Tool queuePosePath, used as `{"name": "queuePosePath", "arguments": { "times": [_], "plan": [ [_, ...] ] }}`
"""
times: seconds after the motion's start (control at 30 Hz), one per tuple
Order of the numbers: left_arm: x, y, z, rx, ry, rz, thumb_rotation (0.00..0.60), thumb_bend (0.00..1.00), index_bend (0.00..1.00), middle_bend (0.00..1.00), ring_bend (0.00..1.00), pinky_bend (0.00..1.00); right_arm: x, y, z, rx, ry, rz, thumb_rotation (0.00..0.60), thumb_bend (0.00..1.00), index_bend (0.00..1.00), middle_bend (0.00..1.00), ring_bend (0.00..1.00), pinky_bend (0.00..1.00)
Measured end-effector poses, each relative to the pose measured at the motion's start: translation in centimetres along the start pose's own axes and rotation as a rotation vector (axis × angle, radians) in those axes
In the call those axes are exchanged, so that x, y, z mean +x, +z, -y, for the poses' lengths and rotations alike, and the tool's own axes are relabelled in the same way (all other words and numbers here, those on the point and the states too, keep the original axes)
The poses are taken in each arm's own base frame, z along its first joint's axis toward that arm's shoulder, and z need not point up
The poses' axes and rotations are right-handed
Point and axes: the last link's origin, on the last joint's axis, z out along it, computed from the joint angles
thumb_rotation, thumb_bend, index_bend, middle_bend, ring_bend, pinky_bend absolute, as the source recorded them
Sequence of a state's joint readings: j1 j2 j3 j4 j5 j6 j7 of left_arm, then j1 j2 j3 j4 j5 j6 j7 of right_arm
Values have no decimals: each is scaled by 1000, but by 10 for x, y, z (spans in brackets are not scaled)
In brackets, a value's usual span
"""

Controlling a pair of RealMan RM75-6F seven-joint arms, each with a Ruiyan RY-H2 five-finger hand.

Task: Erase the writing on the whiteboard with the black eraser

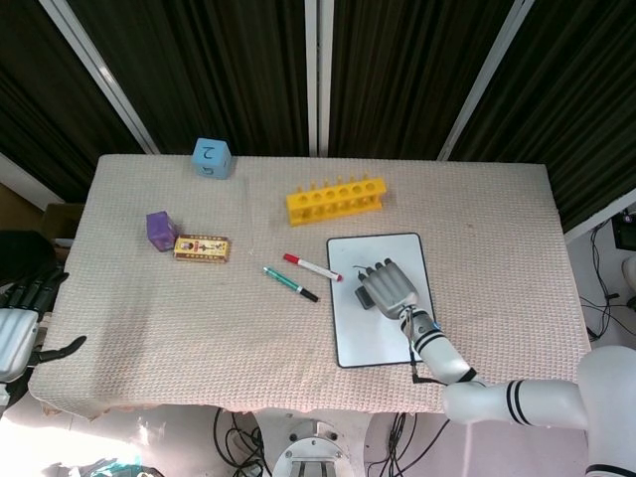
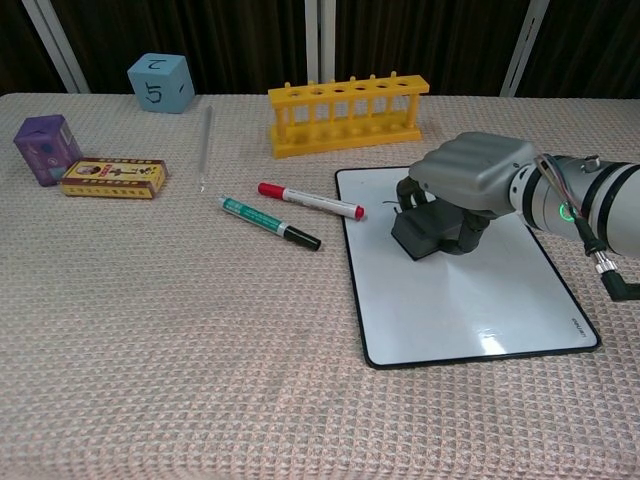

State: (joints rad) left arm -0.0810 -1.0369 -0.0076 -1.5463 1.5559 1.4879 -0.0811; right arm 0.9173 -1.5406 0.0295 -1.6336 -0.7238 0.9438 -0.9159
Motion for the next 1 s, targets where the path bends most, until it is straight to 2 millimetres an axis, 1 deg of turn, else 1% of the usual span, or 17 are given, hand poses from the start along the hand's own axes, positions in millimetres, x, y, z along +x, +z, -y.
{"name": "queuePosePath", "arguments": {
  "times": [0.13,0.33,0.6,1.0],
  "plan": [
    [-1,-1,1,0,-4,4,464,135,112,93,98,171,-2,-2,-1,-3,-10,13,600,444,981,759,628,690],
    [-2,-1,2,1,-7,5,464,135,112,93,98,171,0,1,-2,-16,-21,-12,600,444,983,758,628,690],
    [-2,-2,4,0,-11,4,464,135,112,93,98,171,1,12,-9,-65,-25,-53,600,444,983,758,628,690],
    [-3,-2,6,2,-17,7,465,135,112,93,98,171,7,24,-20,-114,22,-100,600,444,983,758,628,689]
  ]
}}
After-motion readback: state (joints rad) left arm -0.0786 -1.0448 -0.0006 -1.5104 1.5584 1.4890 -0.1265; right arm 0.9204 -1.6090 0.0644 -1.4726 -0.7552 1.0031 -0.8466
